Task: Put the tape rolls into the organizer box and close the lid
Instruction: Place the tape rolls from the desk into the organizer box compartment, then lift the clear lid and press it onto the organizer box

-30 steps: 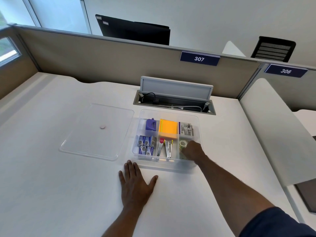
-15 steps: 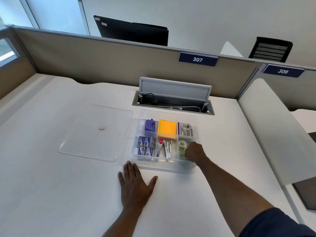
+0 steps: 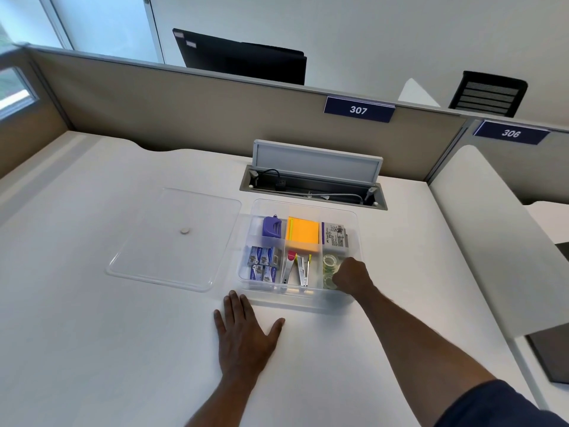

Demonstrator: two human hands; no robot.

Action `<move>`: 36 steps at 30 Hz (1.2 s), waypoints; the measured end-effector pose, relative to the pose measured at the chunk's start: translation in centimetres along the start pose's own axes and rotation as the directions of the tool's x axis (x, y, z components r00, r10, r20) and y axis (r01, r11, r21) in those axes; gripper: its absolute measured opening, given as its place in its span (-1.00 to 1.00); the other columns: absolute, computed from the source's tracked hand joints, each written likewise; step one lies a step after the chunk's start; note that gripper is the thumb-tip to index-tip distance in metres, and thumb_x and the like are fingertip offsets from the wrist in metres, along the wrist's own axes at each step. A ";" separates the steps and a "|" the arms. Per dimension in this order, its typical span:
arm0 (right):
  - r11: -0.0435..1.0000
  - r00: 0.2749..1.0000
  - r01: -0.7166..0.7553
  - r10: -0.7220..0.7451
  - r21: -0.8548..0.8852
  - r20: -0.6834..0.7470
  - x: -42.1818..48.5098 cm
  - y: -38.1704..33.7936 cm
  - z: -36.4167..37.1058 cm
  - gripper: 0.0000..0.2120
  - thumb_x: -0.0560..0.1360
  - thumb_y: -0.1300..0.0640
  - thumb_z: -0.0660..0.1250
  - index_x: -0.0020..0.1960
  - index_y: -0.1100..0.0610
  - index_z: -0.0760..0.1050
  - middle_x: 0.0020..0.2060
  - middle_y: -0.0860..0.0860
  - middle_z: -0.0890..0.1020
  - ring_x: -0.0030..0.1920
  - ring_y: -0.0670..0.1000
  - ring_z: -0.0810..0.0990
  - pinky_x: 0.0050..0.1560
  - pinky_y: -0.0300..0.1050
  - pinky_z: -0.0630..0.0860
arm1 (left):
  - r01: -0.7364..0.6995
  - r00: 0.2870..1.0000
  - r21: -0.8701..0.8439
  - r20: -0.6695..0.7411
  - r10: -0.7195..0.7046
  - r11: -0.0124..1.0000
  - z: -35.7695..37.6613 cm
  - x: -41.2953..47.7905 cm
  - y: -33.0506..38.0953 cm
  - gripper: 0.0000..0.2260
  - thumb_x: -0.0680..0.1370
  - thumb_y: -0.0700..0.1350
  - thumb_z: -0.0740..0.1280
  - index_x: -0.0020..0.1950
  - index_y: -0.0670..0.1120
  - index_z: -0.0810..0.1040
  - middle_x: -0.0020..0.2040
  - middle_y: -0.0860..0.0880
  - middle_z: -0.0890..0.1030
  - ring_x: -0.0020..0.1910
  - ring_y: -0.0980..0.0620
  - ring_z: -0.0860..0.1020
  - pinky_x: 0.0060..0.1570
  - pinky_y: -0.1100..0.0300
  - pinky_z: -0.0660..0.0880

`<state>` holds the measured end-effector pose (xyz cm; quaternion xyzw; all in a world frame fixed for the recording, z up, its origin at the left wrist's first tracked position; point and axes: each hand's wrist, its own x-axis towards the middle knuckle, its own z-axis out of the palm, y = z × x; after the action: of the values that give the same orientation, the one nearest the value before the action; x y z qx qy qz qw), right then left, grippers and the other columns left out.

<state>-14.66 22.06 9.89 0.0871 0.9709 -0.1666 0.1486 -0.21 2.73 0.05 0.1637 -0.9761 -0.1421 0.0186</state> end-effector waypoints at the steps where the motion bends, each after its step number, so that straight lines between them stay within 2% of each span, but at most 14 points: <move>1: 1.000 1.000 -0.007 0.007 0.007 -0.028 -0.3 -0.1 -0.2 -0.74 0.40 0.27 0.31 0.06 0.35 0.51 0.05 0.27 0.64 0.09 0.25 0.61 0.02 -0.08 0.54 | 0.000 1.000 -0.001 -0.001 0.000 1.000 0.0 0.0 0.0 -0.08 0.42 0.46 0.02 0.48 -0.26 0.20 0.50 -0.25 0.21 0.50 -0.18 0.13 0.45 -0.18 0.04; 5: 0.999 0.973 0.043 -0.037 0.022 -0.227 -1.0 -0.9 -1.1 -0.76 0.45 0.28 0.20 0.06 0.33 0.53 0.02 0.29 0.62 0.03 0.28 0.62 -0.03 -0.02 0.57 | -0.004 1.000 -0.005 -0.012 0.004 1.000 0.0 -0.1 0.1 -0.08 0.42 0.46 0.02 0.46 -0.27 0.22 0.49 -0.26 0.23 0.49 -0.18 0.16 0.45 -0.18 0.06; 8: 0.987 0.931 0.160 -0.139 0.035 -0.338 -0.6 -1.7 -2.0 -0.78 0.47 0.22 0.20 -0.01 0.31 0.55 -0.04 0.28 0.64 -0.02 0.28 0.62 -0.11 -0.02 0.56 | -0.003 1.000 -0.008 -0.010 0.003 1.000 0.0 0.0 0.0 -0.09 0.42 0.46 0.03 0.46 -0.27 0.24 0.48 -0.26 0.24 0.49 -0.18 0.17 0.44 -0.15 0.00; 10: 0.968 0.911 0.239 -0.199 0.071 -0.360 0.0 -2.2 -2.4 -0.82 0.47 0.23 0.20 -0.09 0.32 0.52 -0.10 0.27 0.63 -0.07 0.27 0.60 -0.19 -0.05 0.48 | 0.006 1.000 -0.018 0.013 -0.006 1.000 -0.1 0.0 -0.1 -0.12 0.44 0.44 0.02 0.45 -0.27 0.26 0.47 -0.25 0.27 0.48 -0.17 0.19 0.43 -0.11 -0.05; 12: 0.954 0.908 0.286 -0.242 0.085 -0.341 0.7 -3.1 -2.9 -0.83 0.46 0.24 0.21 -0.11 0.32 0.51 -0.12 0.26 0.62 -0.08 0.26 0.58 -0.21 -0.08 0.42 | 0.012 1.000 -0.046 0.004 -0.012 0.999 -0.2 0.0 -0.2 -0.15 0.48 0.41 -0.08 0.42 -0.27 0.30 0.46 -0.24 0.30 0.47 -0.18 0.22 0.43 -0.09 -0.01; 14: 0.944 0.909 0.316 -0.273 0.094 -0.316 1.2 -4.3 -3.4 -0.81 0.46 0.20 0.21 -0.07 0.31 0.52 -0.10 0.24 0.62 -0.04 0.26 0.57 -0.15 -0.04 0.48 | 0.034 0.999 -0.104 -0.037 -0.038 0.994 -0.7 0.2 -0.4 -0.19 0.50 0.36 -0.14 0.41 -0.27 0.32 0.46 -0.24 0.31 0.46 -0.18 0.24 0.44 -0.09 0.12; 18: 0.911 0.891 0.389 -0.336 0.134 -0.304 1.7 -7.5 -3.7 -0.75 0.48 0.16 0.24 0.04 0.30 0.54 -0.02 0.24 0.63 0.05 0.25 0.57 -0.03 -0.03 0.51 | 0.105 0.981 -0.214 -0.140 -0.137 0.971 -2.8 1.8 -1.1 -0.34 0.52 0.19 -0.02 0.40 -0.27 0.34 0.44 -0.25 0.34 0.44 -0.18 0.28 0.41 -0.05 0.22; 21: 0.881 0.880 0.445 -0.396 0.160 -0.261 1.5 -10.1 -2.8 -0.80 0.44 0.19 0.23 -0.10 0.31 0.54 -0.10 0.26 0.64 -0.05 0.24 0.57 -0.15 -0.05 0.44 | 0.149 0.963 -0.280 -0.178 -0.204 0.948 -4.4 3.0 -1.9 -0.45 0.56 0.09 0.08 0.38 -0.28 0.36 0.43 -0.28 0.34 0.43 -0.20 0.29 0.40 -0.04 0.25; 24: 0.861 0.882 0.462 -0.420 0.212 -0.216 1.2 -12.5 -1.6 -0.85 0.43 0.20 0.23 -0.23 0.27 0.49 -0.17 0.26 0.64 -0.18 0.18 0.52 -0.23 -0.09 0.36 | 0.157 0.958 -0.336 -0.177 -0.226 0.929 -5.8 4.4 -2.6 -0.52 0.58 -0.03 0.22 0.42 -0.26 0.30 0.47 -0.24 0.28 0.47 -0.17 0.22 0.43 0.01 0.18; 26: 0.839 0.870 0.489 -0.446 0.240 -0.212 0.7 -15.0 -0.7 -0.86 0.42 0.17 0.23 -0.29 0.19 0.40 -0.25 0.24 0.60 -0.24 0.12 0.46 -0.26 -0.12 0.31 | 0.144 0.957 -0.338 -0.190 -0.217 0.930 -7.0 5.9 -4.1 -0.51 0.58 -0.04 0.23 0.44 -0.25 0.28 0.49 -0.23 0.25 0.48 -0.14 0.19 0.44 0.05 0.14; 27: 0.830 0.867 0.496 -0.453 0.258 -0.209 0.4 -16.3 -0.2 -0.85 0.42 0.15 0.23 -0.27 0.22 0.43 -0.25 0.22 0.60 -0.22 0.13 0.48 -0.24 -0.11 0.35 | 0.137 0.958 -0.332 -0.193 -0.210 0.933 -7.6 6.8 -5.0 -0.51 0.58 -0.05 0.23 0.44 -0.25 0.27 0.49 -0.22 0.25 0.48 -0.13 0.19 0.44 0.06 0.14; 30: 0.834 0.883 0.467 -0.422 0.294 -0.206 0.0 -19.7 1.7 -0.76 0.45 0.16 0.26 -0.06 0.35 0.55 -0.08 0.23 0.66 0.00 0.22 0.57 -0.03 -0.05 0.47 | 0.146 0.962 -0.327 -0.172 -0.211 0.934 -8.9 9.3 -7.8 -0.52 0.58 -0.07 0.23 0.44 -0.26 0.28 0.48 -0.24 0.27 0.48 -0.14 0.20 0.44 0.04 0.16; 33: 0.855 0.905 0.424 -0.385 0.299 -0.182 -0.8 -22.5 3.6 -0.75 0.46 0.15 0.26 -0.04 0.34 0.55 -0.07 0.23 0.65 0.00 0.21 0.58 -0.02 -0.05 0.47 | 0.138 0.967 -0.321 -0.160 -0.197 0.937 -9.9 11.5 -10.3 -0.52 0.58 -0.07 0.24 0.43 -0.27 0.28 0.46 -0.25 0.29 0.46 -0.16 0.22 0.43 0.02 0.18; 36: 0.881 0.951 0.307 -0.291 0.359 -0.101 -1.2 -24.8 5.7 -0.72 0.47 0.14 0.25 0.03 0.33 0.52 0.02 0.24 0.63 0.08 0.22 0.57 0.01 -0.07 0.48 | 0.154 0.971 -0.306 -0.129 -0.201 0.940 -10.4 13.8 -13.2 -0.49 0.57 -0.05 0.24 0.44 -0.27 0.25 0.47 -0.26 0.27 0.46 -0.17 0.20 0.43 0.01 0.18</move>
<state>-17.48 -3.14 12.53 -0.0337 0.9266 -0.3656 0.0807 -8.26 -16.48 6.12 0.2574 -0.9207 -0.2730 0.1072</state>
